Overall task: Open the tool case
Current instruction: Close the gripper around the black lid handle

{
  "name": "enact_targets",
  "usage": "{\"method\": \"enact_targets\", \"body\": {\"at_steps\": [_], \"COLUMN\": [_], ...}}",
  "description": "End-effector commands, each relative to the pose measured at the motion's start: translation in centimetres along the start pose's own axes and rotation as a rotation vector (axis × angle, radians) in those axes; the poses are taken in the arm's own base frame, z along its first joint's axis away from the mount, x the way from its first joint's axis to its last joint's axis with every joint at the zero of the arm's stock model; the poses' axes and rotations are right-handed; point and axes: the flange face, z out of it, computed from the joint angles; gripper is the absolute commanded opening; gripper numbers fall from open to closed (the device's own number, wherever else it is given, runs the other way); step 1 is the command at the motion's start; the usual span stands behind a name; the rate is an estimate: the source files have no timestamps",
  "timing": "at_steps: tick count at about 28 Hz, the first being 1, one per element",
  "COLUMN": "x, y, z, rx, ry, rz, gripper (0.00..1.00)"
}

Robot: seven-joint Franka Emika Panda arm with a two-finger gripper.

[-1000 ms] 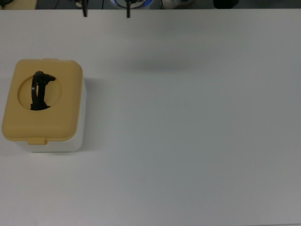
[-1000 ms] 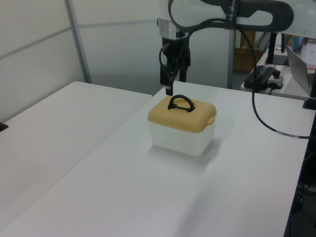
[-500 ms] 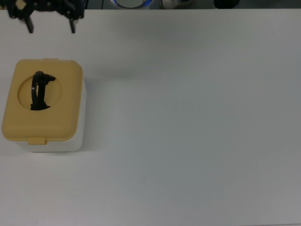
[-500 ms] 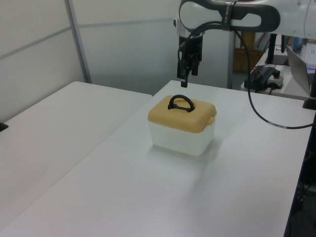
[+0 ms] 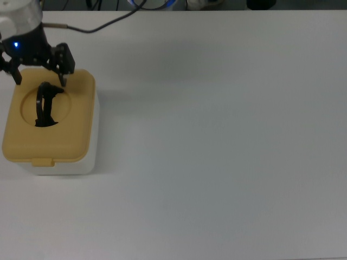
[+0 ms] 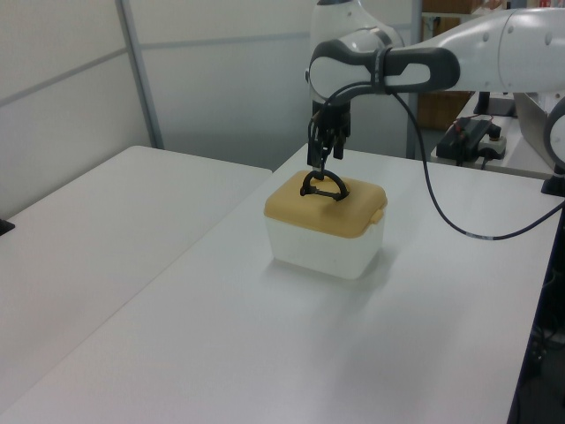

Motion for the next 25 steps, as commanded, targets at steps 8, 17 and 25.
{"method": "enact_targets", "body": {"at_steps": [8,17,25], "x": [0.4,0.5,0.8], "y": [0.6,0.5,0.7], "z": [2.2,3.3,3.2], "rx": [-0.019,-0.002,-0.002], "ry": [-0.008,-0.019,0.008], "rz": [-0.022,-0.02,-0.014], "gripper": [0.95,0.35,0.0]}}
